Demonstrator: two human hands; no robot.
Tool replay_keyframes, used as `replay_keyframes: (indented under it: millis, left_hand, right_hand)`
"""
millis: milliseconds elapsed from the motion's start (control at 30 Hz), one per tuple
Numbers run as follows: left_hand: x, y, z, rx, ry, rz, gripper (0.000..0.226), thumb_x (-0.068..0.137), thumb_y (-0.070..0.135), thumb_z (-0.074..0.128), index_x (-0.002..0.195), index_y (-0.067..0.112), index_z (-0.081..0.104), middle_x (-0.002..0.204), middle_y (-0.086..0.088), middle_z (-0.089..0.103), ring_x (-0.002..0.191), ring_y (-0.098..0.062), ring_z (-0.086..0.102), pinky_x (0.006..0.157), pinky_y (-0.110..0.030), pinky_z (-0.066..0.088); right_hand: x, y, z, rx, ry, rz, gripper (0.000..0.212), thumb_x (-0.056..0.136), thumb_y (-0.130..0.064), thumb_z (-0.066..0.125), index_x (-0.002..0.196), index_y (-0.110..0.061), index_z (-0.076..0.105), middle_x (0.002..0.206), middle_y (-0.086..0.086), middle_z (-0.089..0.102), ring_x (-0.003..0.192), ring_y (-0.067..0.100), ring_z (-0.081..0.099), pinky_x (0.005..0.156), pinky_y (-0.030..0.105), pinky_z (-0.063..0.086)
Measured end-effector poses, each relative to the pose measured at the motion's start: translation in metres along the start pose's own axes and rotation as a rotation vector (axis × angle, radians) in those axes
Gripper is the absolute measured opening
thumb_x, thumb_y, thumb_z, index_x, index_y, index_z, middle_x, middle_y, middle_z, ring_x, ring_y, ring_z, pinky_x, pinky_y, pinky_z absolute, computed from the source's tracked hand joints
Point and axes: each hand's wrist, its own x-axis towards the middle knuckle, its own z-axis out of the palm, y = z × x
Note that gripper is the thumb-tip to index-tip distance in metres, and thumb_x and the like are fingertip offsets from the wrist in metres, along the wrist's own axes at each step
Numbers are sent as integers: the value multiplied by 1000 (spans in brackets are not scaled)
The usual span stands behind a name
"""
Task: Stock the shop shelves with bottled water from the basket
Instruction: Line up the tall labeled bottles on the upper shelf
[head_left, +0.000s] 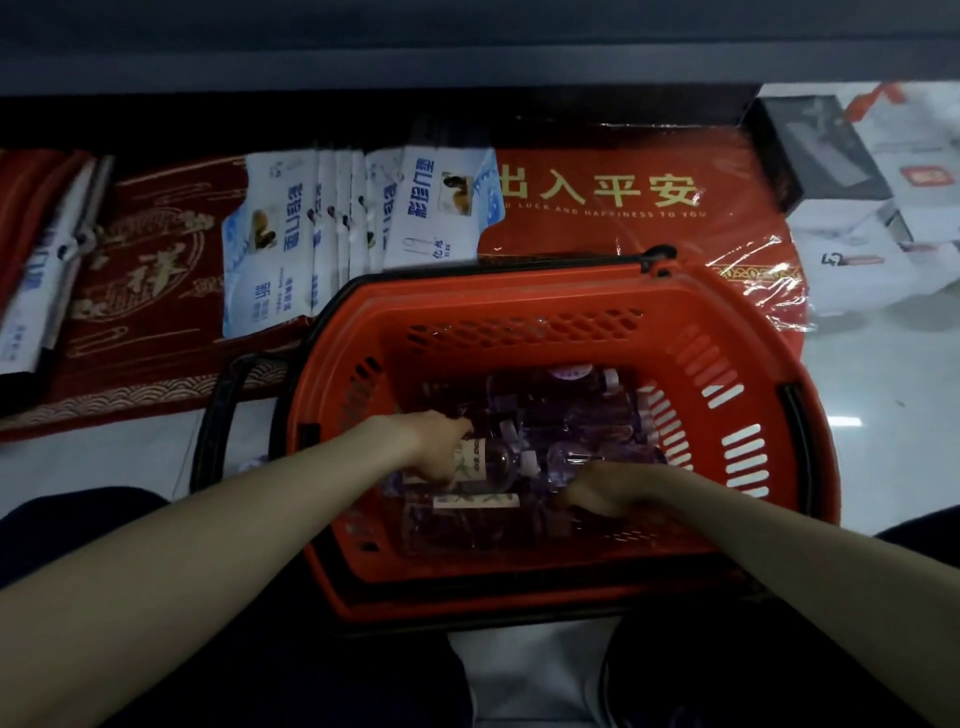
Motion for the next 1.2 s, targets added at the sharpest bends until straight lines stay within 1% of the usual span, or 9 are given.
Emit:
replay_keyframes:
  millis: [133,233,300,467,567,833,967,1100,1200]
  left_hand:
    - [0,-6,2,-89,-22,18,78,92,32,76,158,25,34,139,-7,56,123,-25,58,89,-29,46]
    - [1,-9,3,-116,-27,35,80,93,33,76,159,30,32,137,-5,52,121,-25,58,89,-29,47]
    - [2,-11,5,-124,-38,30,79,94,36,75,159,30,30,139,-7,48,123,-27,56,92,-33,48]
    - [5,-10,16,-3,2,10,91,93,41,75,163,24,19,160,-20,24,149,-44,25,117,-51,37]
    - [4,-4,19,27,9,-6,91,95,35,74,164,20,18,165,-21,15,154,-48,16,120,-55,35]
    - [1,-2,22,-57,66,28,96,94,30,77,165,16,13,144,-16,52,130,-38,56,96,-40,50]
    - [0,-3,19,-66,70,39,96,93,29,78,164,13,14,139,-16,57,126,-36,60,89,-36,50]
    - [-1,-6,16,-84,58,35,97,92,32,79,163,13,15,142,-17,55,127,-36,59,94,-38,51]
    - [-2,-10,11,-121,57,26,100,92,37,78,163,12,12,148,-17,50,132,-36,56,100,-40,50]
  right_hand:
    - [8,4,6,107,6,20,26,109,-26,43,120,-17,65,121,2,64,116,26,59,96,32,43]
    - [16,7,4,253,-45,126,39,108,-35,44,141,-19,58,142,0,56,130,24,53,106,36,41]
    - [19,4,3,333,-93,179,44,107,-37,48,145,-17,54,138,-4,51,134,24,51,104,34,41]
    - [36,18,16,623,-60,153,48,94,-27,68,136,-5,62,140,19,64,129,37,61,92,37,57]
    - [38,20,20,627,-76,132,46,93,-33,68,132,-9,65,136,17,66,127,36,62,78,28,55]
    - [22,14,10,704,-103,184,52,95,-36,68,137,-7,61,143,19,62,133,39,59,98,44,54]
    - [0,-2,3,523,7,183,37,107,-37,53,136,-16,59,124,-8,51,119,23,56,86,28,44]
    - [-12,-17,4,329,97,67,23,110,-21,43,116,-12,63,110,1,60,102,19,57,80,22,44]
    - [-9,-15,-3,358,157,51,17,102,-17,56,90,-15,67,81,-2,63,70,10,54,53,15,43]
